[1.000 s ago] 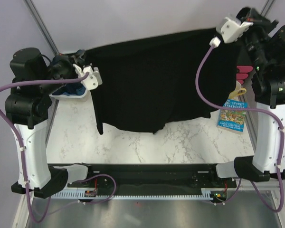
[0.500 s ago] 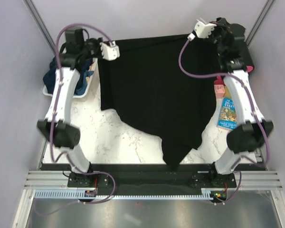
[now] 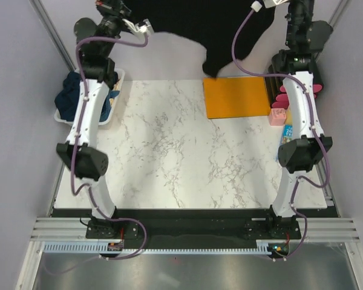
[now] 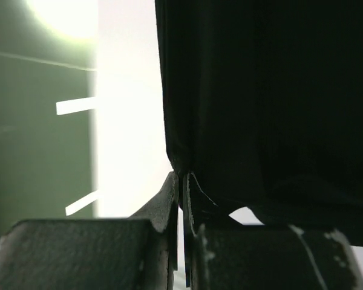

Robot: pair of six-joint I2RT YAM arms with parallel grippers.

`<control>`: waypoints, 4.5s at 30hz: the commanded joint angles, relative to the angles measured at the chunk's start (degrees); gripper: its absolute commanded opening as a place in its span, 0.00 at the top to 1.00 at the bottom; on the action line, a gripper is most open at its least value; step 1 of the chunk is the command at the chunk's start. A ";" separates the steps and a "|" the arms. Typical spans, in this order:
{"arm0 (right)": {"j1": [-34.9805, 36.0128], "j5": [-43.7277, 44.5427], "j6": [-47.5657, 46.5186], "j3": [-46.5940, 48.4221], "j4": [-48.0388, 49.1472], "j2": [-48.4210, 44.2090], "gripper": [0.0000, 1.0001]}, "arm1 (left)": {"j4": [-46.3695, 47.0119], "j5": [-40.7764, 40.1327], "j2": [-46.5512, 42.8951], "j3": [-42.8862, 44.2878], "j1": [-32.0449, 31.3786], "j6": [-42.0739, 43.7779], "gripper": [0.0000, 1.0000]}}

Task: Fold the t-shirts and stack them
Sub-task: Flatten the tshirt out

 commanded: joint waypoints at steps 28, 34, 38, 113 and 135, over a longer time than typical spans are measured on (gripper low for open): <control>0.14 -13.37 -6.25 -83.46 -70.62 -62.88 1.00 | -7.55 10.18 -33.54 -86.38 -0.67 6.36 0.98; 0.14 -14.42 -13.71 -82.31 -83.21 -64.64 1.00 | -16.99 10.55 -38.91 -89.54 1.44 14.35 0.98; 0.14 -15.13 -17.85 -81.70 -88.66 -64.82 0.94 | -23.14 10.64 -40.85 -90.16 2.76 18.39 0.98; 4.27 -6.25 39.06 -26.87 -74.44 2.14 1.00 | -43.29 6.95 -16.61 -46.58 8.30 -2.94 0.98; 4.62 3.76 47.88 -12.87 -57.48 25.26 1.00 | -34.85 -3.51 6.96 -34.18 -1.81 -7.52 0.98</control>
